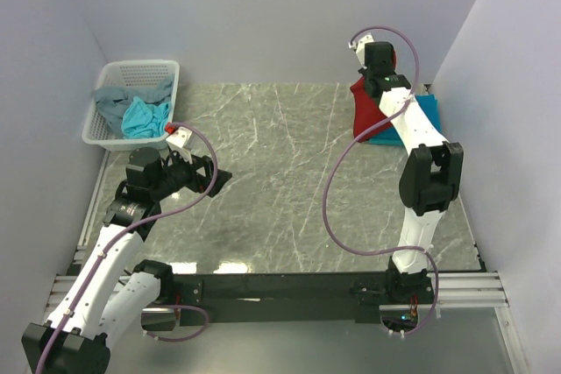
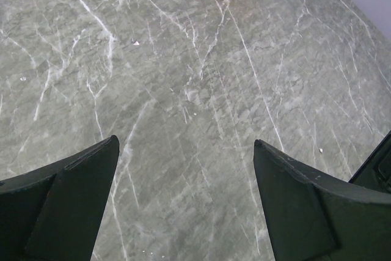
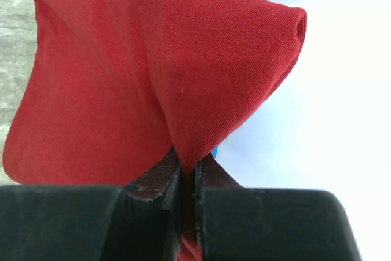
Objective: Fold and stack the t-shirts
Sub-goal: Neatly place the folded tshirt to the corner
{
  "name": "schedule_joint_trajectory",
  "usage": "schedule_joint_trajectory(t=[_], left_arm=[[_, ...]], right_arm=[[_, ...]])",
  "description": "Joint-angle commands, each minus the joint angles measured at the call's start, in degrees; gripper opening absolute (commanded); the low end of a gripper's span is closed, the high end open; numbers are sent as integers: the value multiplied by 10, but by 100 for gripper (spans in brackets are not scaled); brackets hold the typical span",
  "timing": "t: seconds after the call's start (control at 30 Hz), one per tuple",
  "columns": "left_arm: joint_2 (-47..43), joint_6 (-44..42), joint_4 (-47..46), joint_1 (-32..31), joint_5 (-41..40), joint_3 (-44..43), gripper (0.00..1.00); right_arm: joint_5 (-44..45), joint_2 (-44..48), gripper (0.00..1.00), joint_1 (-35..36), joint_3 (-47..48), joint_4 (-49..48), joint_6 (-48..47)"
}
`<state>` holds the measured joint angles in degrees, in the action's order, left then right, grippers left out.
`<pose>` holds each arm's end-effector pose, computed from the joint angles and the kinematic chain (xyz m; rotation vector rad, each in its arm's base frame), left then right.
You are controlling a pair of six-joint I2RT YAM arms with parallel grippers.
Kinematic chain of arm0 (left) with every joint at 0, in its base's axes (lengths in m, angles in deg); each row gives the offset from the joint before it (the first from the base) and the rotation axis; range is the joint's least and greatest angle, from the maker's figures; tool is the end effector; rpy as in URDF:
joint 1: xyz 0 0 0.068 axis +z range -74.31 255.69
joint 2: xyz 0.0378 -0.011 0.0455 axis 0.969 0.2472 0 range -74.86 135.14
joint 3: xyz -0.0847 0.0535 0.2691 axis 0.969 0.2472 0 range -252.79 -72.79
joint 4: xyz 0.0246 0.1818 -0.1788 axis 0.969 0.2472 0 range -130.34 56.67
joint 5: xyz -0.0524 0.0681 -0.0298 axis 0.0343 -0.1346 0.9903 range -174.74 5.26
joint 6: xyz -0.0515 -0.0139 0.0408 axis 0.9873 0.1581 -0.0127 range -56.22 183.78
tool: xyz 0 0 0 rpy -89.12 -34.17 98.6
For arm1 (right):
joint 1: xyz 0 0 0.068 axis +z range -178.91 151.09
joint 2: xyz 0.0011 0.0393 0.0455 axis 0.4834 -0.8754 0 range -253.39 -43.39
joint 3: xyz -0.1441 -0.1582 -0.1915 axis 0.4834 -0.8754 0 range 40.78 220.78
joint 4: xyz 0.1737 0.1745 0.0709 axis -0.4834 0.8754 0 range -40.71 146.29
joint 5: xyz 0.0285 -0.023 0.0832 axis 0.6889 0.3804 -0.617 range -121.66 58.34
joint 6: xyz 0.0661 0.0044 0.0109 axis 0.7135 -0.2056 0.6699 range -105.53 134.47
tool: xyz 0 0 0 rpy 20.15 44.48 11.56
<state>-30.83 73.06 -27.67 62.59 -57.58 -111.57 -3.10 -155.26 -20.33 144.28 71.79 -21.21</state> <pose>0.1690 -0.0645 0.3077 0.3930 1.8690 -0.7113 0.4719 0.0452 0.3347 -0.5146 2.0771 -0.8057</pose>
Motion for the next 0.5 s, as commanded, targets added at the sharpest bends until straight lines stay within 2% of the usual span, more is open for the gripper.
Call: schedule_joint_trajectory(t=[0.0, 0.47], left_arm=[[-4, -1, -25, 1, 9, 3, 96], [-7, -3, -25, 1, 11, 3, 96]], right_arm=[[-2, 50, 0, -1, 34, -16, 4], [-3, 83, 0, -1, 36, -13, 1]])
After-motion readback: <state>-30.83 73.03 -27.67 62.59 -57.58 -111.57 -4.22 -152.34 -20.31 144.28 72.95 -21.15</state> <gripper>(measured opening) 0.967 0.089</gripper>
